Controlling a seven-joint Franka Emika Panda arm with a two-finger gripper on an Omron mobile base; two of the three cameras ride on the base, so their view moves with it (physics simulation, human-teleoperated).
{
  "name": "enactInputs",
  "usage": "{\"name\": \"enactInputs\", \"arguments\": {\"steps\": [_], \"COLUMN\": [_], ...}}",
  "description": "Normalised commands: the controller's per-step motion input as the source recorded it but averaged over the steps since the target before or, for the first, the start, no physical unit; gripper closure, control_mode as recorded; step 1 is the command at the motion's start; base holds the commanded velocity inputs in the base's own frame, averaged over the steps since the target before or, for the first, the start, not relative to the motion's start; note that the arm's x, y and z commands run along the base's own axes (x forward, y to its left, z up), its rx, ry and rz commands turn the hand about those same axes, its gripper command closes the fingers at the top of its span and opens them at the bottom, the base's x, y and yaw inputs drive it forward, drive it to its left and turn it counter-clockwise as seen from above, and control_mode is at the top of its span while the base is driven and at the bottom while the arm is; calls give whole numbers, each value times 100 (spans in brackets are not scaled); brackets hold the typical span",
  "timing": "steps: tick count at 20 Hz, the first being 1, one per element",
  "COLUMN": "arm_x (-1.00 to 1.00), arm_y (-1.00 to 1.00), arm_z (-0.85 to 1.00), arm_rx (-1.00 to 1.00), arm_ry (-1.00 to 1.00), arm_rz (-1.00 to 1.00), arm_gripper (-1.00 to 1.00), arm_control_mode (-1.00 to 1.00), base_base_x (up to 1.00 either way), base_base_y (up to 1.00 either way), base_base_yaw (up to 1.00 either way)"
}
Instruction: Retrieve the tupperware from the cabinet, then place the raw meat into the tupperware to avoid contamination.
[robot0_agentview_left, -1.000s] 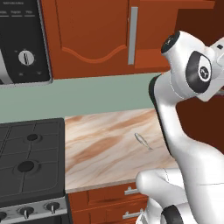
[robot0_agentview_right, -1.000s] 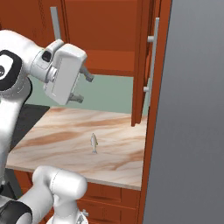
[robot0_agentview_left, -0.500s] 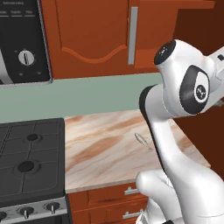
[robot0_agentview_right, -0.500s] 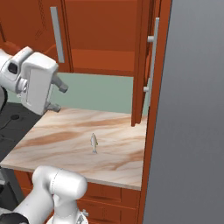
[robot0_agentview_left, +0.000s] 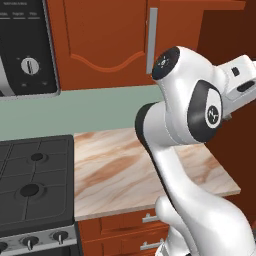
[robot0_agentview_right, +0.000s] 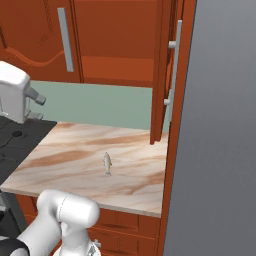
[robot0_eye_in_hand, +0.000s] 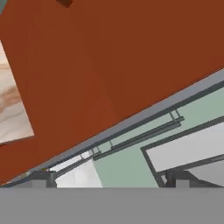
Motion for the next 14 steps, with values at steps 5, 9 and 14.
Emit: {"name": "enactInputs", "arguments": {"steps": [5,9,14], "arm_x": [1,0,0], "arm_y": [46,38,9], "arm_z": [10,11,5], "arm_rx": [9,10,5], "arm_ry": [-32,-34,-21], "arm_rz": [0,0,0], "arm_gripper": [-100,-100,-100], "arm_control_mode": [-100,-100,-100], "base_base_x": [0,0,0], "base_base_y": [0,0,0], "base_base_yaw": [0,0,0]}}
